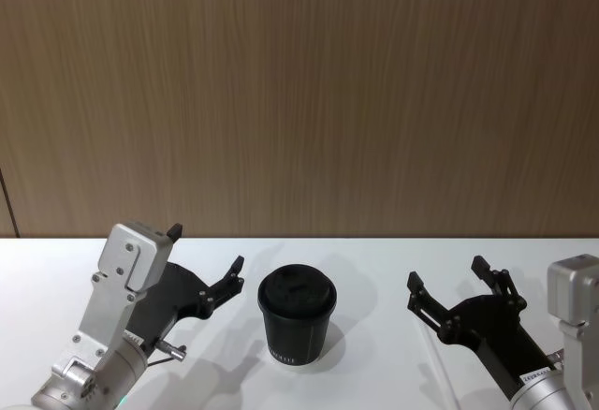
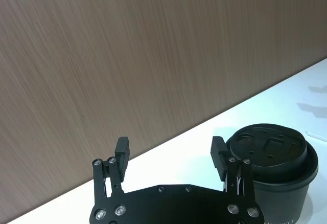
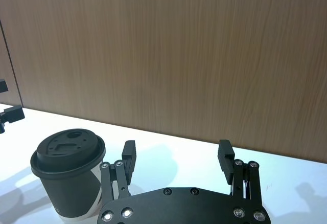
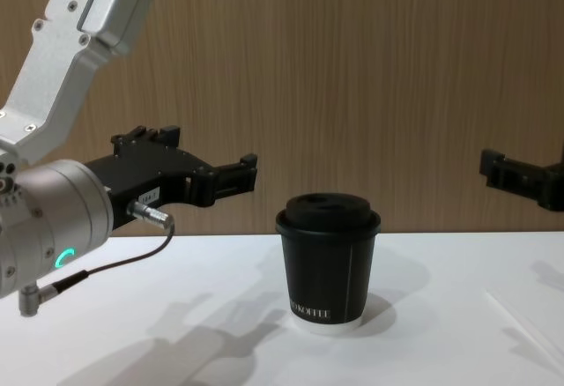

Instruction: Pick up the straw with one hand, pass it to the other hand, and insert it into the cup.

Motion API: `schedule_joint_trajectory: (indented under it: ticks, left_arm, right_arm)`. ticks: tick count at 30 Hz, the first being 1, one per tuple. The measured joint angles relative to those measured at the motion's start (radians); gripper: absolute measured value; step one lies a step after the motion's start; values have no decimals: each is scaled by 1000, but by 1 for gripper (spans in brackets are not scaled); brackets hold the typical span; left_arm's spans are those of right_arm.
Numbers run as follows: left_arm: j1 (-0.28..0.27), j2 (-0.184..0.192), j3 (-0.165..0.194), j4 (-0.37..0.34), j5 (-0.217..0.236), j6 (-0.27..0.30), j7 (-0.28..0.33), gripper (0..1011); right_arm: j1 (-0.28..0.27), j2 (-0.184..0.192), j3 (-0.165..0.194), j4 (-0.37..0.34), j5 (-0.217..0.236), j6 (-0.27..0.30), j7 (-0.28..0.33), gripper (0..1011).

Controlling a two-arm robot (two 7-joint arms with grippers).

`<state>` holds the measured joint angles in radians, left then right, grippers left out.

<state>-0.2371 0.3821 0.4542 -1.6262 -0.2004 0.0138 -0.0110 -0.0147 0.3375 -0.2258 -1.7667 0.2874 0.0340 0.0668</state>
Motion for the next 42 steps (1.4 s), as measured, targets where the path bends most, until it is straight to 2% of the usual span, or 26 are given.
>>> schedule_joint_trajectory:
  ticks: [37,42]
  left_arm:
    - [0,0,0,0,0,0,0,1000]
    - [0,0,0,0,0,0,0,1000]
  right_arm:
    - [0,0,0,0,0,0,0,1001]
    - [1,4,4,-8,1,20,4,1001]
